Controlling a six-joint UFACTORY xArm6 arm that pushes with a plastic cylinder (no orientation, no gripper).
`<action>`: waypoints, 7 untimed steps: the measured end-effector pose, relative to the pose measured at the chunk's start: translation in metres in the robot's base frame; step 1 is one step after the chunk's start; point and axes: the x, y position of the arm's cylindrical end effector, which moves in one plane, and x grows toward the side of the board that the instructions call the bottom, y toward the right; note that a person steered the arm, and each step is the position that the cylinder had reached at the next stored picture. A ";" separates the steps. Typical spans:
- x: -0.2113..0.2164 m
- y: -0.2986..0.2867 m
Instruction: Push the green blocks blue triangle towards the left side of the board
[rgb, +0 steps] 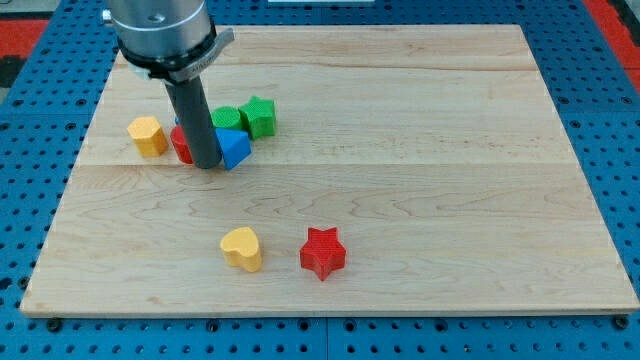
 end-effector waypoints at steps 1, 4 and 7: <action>0.048 0.045; -0.022 0.049; -0.065 0.071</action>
